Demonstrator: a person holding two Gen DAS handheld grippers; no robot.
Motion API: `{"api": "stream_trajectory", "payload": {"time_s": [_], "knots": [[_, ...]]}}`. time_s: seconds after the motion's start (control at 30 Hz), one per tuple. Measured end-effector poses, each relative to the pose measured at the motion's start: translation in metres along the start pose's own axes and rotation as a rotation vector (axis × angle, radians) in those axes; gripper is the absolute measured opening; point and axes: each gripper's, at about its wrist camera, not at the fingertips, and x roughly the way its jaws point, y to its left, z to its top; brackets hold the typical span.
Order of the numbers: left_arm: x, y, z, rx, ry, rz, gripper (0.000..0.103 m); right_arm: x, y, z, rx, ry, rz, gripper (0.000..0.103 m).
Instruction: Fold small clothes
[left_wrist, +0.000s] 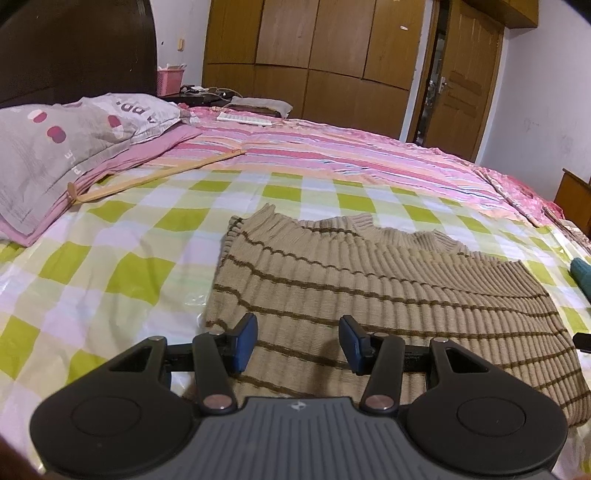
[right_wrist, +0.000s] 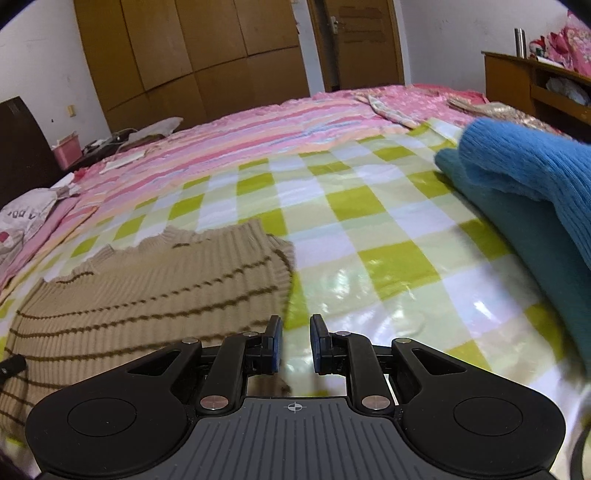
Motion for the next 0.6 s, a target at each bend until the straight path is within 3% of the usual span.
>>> {"api": "stream_trajectory", "payload": {"time_s": [0.3,0.6], "knots": [[-0.013,-0.039,-0.007,0.108,0.015,-0.019,0.053,-0.007,-0.028,-0.011,0.042,0.02,0.007,0.018],[-0.025,-0.102,-0.015,0.255,0.025,-0.088,0.053,-0.013,-0.037,-0.016,0.05,0.02,0.037,0.018]]}}
